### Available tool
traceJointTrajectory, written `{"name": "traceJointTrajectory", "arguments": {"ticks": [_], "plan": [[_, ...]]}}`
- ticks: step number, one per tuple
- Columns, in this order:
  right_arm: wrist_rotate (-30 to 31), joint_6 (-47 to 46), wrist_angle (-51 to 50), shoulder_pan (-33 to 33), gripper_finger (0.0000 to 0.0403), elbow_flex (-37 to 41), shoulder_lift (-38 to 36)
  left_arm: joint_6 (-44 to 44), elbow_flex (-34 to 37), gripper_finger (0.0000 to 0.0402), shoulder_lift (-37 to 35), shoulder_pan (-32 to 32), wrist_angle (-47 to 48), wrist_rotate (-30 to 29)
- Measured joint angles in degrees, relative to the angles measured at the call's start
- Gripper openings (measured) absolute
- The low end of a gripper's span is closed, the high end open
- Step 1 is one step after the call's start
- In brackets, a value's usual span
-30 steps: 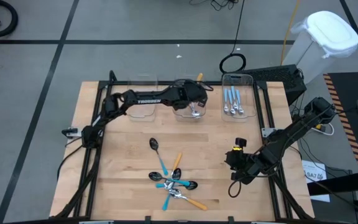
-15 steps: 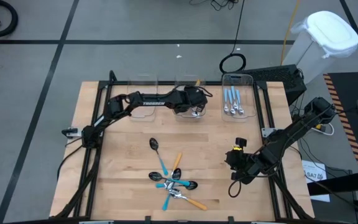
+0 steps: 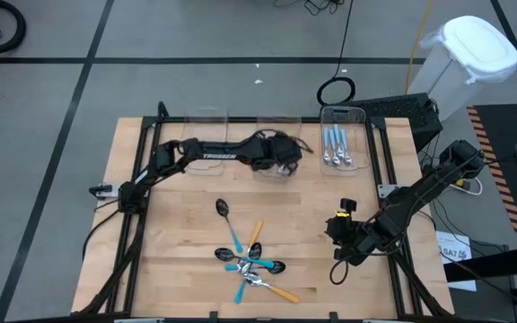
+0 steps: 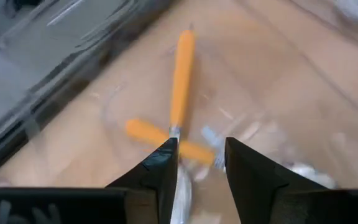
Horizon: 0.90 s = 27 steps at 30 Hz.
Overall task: Sort silverware by color (type)
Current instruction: Adjust the middle transparent bin
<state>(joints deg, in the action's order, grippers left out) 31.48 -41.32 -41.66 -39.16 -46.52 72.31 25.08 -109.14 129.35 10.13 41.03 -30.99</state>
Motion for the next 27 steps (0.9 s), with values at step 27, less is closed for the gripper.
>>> {"name": "traceJointTrajectory", "arguments": {"ticks": [27], "plan": [[18.00,18.87,28.48,7.38,0.0127,3.76,3.75,2.31,-0.04,0.0134,-11.68,-39.68,24.90,-18.41]]}}
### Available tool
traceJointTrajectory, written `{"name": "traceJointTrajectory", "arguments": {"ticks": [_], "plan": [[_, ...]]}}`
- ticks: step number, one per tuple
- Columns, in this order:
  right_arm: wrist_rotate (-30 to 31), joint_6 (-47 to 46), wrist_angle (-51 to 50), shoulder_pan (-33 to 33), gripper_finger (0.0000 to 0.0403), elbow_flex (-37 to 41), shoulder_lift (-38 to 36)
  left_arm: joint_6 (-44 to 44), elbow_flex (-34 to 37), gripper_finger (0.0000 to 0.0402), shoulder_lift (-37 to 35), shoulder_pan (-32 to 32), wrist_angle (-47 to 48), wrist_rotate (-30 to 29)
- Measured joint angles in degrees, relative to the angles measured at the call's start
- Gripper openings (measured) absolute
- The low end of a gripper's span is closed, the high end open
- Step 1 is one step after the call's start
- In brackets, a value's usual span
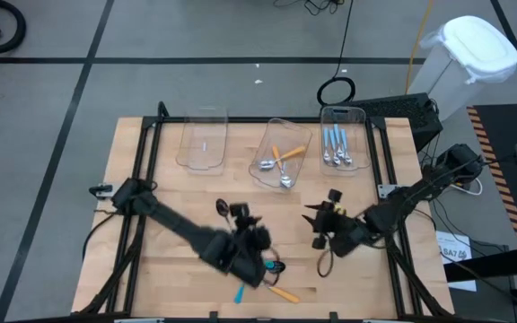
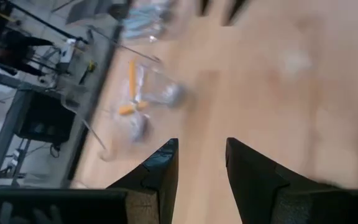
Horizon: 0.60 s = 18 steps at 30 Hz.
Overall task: Sort silverware by color (type)
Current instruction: Adjust the middle transparent bin
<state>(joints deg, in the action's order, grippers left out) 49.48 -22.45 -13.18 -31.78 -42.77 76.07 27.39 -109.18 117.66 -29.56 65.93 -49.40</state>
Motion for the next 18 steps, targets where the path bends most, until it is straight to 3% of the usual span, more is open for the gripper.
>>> {"name": "traceJointTrajectory", "arguments": {"ticks": [7,10,18], "plan": [[-11.55,11.59,13.05,11.37,0.0041,0.08,7.28,5.41,0.06,0.0134,0.90,-7.01,1.17,0.75],[-13.76,14.02,15.09,16.01,0.0007,0.18,10.26,7.50,0.06,0.0134,0.90,-8.32,0.93,1.36],[-13.41,16.54,15.40,26.48,0.0016,0.16,13.91,12.94,0.06,0.0134,1.38,-10.04,-0.09,1.35]]}}
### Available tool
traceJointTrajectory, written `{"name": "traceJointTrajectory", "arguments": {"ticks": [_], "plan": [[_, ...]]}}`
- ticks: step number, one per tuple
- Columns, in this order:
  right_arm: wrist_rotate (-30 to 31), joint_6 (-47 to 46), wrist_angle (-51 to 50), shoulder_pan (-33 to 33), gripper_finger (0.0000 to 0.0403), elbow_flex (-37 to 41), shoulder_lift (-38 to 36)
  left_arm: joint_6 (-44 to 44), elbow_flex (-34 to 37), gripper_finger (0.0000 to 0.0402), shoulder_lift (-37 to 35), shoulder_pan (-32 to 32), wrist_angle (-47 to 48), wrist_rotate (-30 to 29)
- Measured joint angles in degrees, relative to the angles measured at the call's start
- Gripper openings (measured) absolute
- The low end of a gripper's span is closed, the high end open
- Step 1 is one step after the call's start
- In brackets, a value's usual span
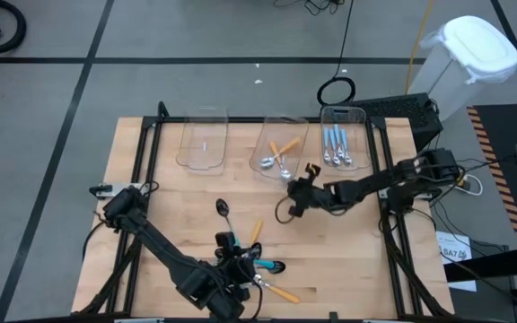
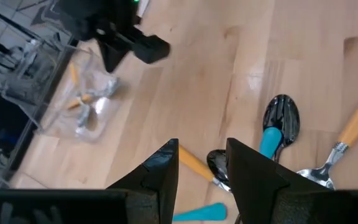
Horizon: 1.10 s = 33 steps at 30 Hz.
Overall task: Sort silverware by color (type)
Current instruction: Adjust the middle transparent bin
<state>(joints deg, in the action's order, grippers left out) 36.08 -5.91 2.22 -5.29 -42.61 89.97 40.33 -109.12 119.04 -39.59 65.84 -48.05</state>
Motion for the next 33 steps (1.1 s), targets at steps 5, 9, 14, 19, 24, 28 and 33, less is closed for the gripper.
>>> {"name": "traceJointTrajectory", "arguments": {"ticks": [5,9,14,19,24,28,33], "plan": [[0.26,1.94,-0.11,3.41,0.0004,-0.01,-0.51,0.56,0.00,0.0134,1.48,-0.01,0.09,-0.02],[-0.22,3.05,-0.77,4.69,0.0002,-0.02,-0.48,0.51,0.00,0.0134,3.24,0.40,0.20,0.31],[1.19,3.41,-3.14,4.56,0.0003,-0.02,-0.48,0.49,0.00,0.0134,3.77,0.82,0.31,0.52],[3.02,1.91,-5.25,4.57,0.0003,-0.02,-0.50,-0.73,0.00,0.0134,3.74,0.94,0.05,0.63],[1.96,1.07,-7.02,2.49,0.0004,-0.02,-1.20,-2.58,0.00,0.0134,3.74,1.32,-0.09,0.63],[-0.39,2.21,-3.38,1.72,0.0004,-0.02,-1.22,-5.26,0.00,0.0134,3.74,2.14,-0.94,0.61],[0.03,4.67,2.45,2.77,0.0004,-0.02,-0.92,-10.60,0.00,0.0134,3.73,3.58,-6.69,0.77]]}}
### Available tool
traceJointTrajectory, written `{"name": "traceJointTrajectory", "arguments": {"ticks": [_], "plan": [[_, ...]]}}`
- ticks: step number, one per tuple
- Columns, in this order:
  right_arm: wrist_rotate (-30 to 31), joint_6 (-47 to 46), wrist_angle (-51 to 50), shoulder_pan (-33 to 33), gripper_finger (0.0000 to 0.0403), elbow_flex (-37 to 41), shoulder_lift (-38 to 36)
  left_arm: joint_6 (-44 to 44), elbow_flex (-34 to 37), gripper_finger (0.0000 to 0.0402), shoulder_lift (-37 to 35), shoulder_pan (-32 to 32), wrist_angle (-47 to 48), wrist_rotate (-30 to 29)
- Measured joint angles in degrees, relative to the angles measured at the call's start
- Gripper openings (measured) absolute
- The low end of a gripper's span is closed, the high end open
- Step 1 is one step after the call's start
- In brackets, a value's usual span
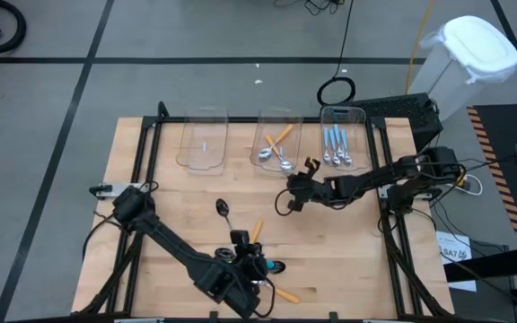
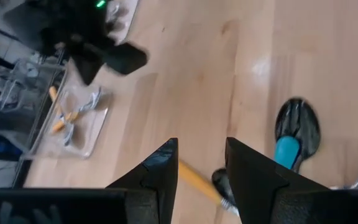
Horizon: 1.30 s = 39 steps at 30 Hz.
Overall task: Sort silverware by color (type)
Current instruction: Adjust the middle transparent bin, then put the brown spoon into the middle transparent bin
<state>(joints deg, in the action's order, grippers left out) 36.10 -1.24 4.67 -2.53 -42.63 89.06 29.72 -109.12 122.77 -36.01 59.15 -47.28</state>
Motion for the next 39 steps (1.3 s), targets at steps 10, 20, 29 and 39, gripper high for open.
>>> {"name": "traceJointTrajectory", "arguments": {"ticks": [10,20,29,39], "plan": [[4.74,0.12,-1.41,3.32,0.0004,-0.04,0.00,-3.94,0.00,0.0134,-0.03,0.71,-3.69,1.87],[2.91,0.67,-7.71,-0.59,0.0004,-1.17,-2.22,-2.34,0.00,0.0134,-0.03,-0.25,-3.98,4.11],[-14.72,-7.43,-26.93,-9.09,0.0004,-6.48,-10.76,-11.86,-0.02,0.0134,3.25,-2.11,-14.87,14.76],[-17.97,-17.40,-35.90,-20.00,0.0004,-6.49,-19.42,-20.91,-0.04,0.0182,4.75,0.99,-22.58,24.35]]}}
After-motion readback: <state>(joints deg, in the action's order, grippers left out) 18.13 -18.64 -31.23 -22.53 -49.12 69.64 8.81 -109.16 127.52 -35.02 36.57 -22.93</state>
